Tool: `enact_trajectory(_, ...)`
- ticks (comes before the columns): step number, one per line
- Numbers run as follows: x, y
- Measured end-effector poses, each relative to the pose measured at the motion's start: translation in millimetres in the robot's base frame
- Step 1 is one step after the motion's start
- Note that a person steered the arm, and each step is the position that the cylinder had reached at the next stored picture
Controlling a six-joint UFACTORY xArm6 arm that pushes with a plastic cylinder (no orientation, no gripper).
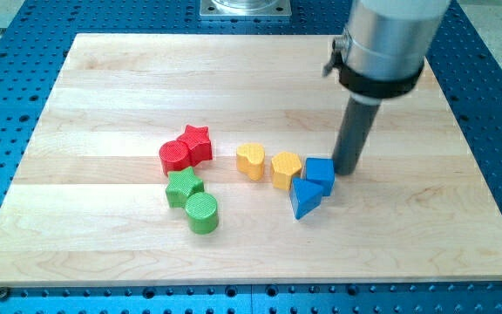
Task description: Move the blue blocks at the bottom center side
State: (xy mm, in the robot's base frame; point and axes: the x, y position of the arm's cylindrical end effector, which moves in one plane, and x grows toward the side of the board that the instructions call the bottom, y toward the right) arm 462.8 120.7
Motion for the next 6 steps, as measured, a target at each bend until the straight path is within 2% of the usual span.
enact_trajectory(1, 14.4, -36.5)
enact_trajectory(2, 56.6, -38.6)
enact_trajectory(3, 78.7, -38.5)
enact_trajectory(4, 79.7, -46.7)
enact_trajectory(6, 49.4, -49.7)
